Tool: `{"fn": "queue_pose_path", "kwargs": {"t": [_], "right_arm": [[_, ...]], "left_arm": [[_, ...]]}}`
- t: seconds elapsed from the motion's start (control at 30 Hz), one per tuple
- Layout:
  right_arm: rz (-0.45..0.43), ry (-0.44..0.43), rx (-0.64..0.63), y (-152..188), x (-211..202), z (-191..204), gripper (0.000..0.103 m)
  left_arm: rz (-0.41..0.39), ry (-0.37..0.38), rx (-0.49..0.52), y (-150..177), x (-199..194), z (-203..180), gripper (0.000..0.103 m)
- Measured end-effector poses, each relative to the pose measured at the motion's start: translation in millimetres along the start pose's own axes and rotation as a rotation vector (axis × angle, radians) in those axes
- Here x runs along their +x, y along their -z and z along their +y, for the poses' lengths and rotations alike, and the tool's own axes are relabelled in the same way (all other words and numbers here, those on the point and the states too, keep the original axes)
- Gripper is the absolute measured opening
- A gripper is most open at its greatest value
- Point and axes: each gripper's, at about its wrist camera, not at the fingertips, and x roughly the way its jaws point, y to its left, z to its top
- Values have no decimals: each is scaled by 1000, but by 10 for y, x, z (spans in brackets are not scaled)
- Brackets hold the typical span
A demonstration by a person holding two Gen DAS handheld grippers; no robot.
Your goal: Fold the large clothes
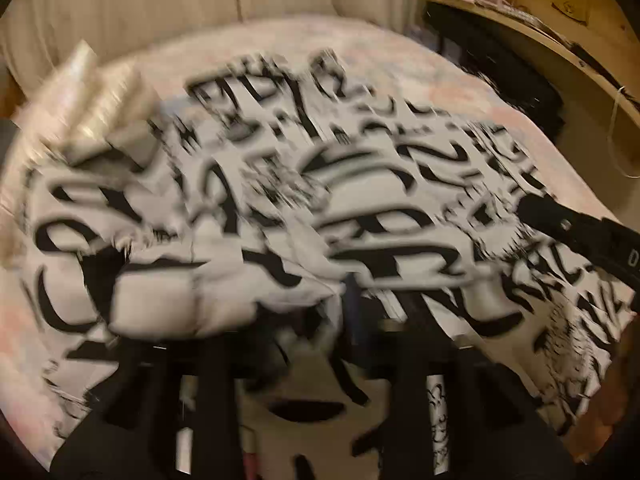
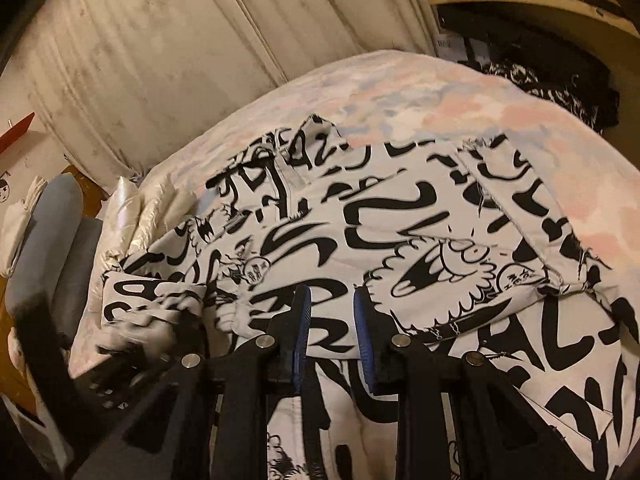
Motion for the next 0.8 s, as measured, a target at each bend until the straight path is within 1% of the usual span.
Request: {"fn": "queue_pose_path", "kwargs": {"t": [0.07, 0.1, 0.17, 0.23, 0.3, 0.33, 0.47, 0.57, 0.63, 0.7, 0.8], "right_arm": [[18, -6, -8, 40, 53, 39, 22], [29, -14, -9, 54, 77, 26, 22], [45, -27, -12, 83, 173, 139, 25], [46, -40, -19, 105, 188, 193, 41], [29, -45, -35, 121, 147, 267, 46], [25, -44, -44, 114, 130, 310, 47], [13, -63, -87, 116, 26, 513, 47], [21, -87, -128, 156, -23, 713, 48], [31, -104, -170, 220, -38, 886, 55], [38, -110, -210, 277, -41, 1031, 61], [64, -117, -297, 427, -10, 1286, 64]], "left_arm": [[18, 59, -15, 67, -29, 63, 59], [16, 75, -19, 80, -41, 83, 60], [9, 101, -24, 96, -104, 111, 61], [5, 124, -35, 143, -194, 144, 62], [-5, 135, -48, 148, -382, 232, 62], [-25, 135, -54, 198, -484, 268, 62], [-86, 86, -89, 328, -946, 491, 63], [-115, 10, -136, 455, -1206, 709, 63], [-133, -47, -179, 544, -1339, 879, 63], [-144, -67, -228, 622, -1430, 1051, 63], [-136, -93, -287, 731, -1483, 1282, 63]]}}
